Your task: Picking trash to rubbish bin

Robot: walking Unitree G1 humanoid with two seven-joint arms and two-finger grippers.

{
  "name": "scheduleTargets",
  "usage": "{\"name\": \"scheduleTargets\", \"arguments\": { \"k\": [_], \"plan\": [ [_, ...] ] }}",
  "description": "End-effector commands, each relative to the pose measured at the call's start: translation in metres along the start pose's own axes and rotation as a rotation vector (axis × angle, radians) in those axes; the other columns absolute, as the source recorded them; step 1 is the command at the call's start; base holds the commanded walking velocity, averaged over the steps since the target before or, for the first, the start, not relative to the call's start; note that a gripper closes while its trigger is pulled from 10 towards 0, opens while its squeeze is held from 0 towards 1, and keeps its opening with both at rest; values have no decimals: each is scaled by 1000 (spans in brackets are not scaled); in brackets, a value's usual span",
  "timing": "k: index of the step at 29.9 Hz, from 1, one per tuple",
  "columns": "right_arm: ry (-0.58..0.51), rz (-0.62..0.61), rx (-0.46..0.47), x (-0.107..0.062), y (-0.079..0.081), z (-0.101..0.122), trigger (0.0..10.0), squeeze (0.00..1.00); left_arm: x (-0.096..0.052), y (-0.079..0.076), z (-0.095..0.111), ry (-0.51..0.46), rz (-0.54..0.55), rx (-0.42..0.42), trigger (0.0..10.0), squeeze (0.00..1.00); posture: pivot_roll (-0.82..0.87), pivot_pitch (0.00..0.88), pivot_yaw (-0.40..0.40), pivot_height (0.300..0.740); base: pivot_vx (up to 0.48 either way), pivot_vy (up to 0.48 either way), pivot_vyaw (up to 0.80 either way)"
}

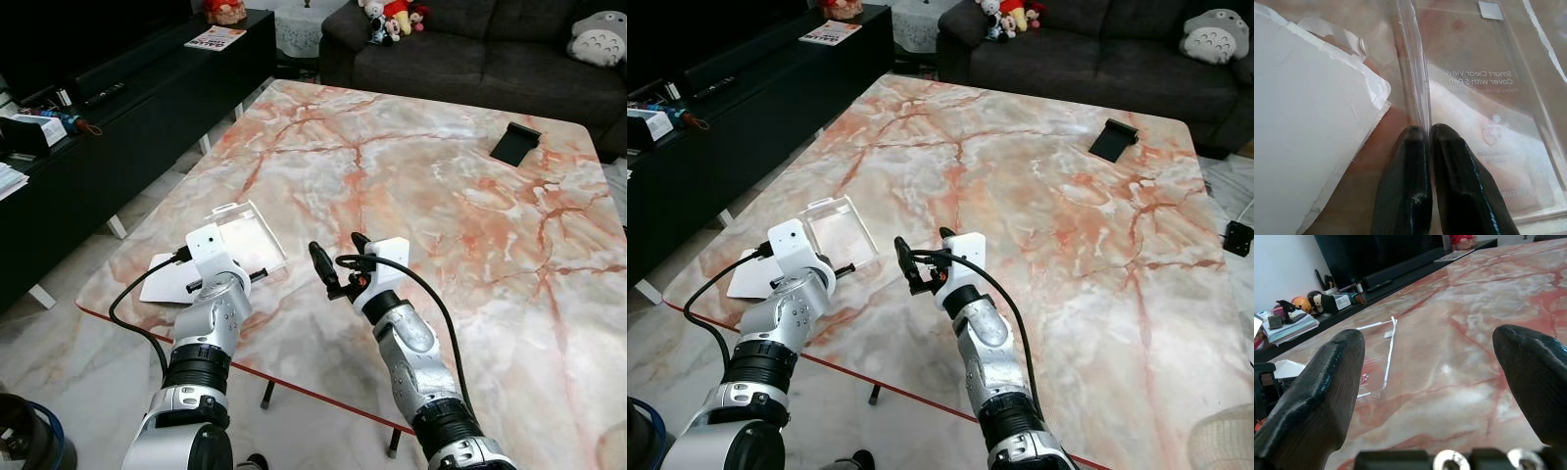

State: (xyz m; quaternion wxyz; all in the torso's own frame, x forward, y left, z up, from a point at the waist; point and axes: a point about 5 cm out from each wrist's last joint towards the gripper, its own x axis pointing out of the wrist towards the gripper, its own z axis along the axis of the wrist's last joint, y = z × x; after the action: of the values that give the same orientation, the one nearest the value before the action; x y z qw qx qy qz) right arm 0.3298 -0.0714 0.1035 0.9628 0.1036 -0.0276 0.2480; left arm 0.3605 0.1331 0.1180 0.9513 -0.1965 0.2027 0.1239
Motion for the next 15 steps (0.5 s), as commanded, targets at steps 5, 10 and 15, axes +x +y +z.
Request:
{"name": "scheduleTargets", "arguments": {
  "k": [5, 10, 15],
  "plan": [
    [-19, -8, 7, 6, 3, 4, 10000, 0, -11, -18, 25, -279, -119, 240, 0, 0, 43, 50, 39, 740, 0, 0, 0],
    [-60, -36, 5, 12, 2, 13, 10000, 0, -21, -29, 44, -452, -176, 294, 745, 0, 52, 25, 52, 740, 0, 0, 0],
    [-117, -100, -4, 16, -4, 25, 10000, 0, -23, -17, 56, -555, -128, 381, 10000, 0, 57, 2, 67, 740, 0, 0, 0]
  ]
}}
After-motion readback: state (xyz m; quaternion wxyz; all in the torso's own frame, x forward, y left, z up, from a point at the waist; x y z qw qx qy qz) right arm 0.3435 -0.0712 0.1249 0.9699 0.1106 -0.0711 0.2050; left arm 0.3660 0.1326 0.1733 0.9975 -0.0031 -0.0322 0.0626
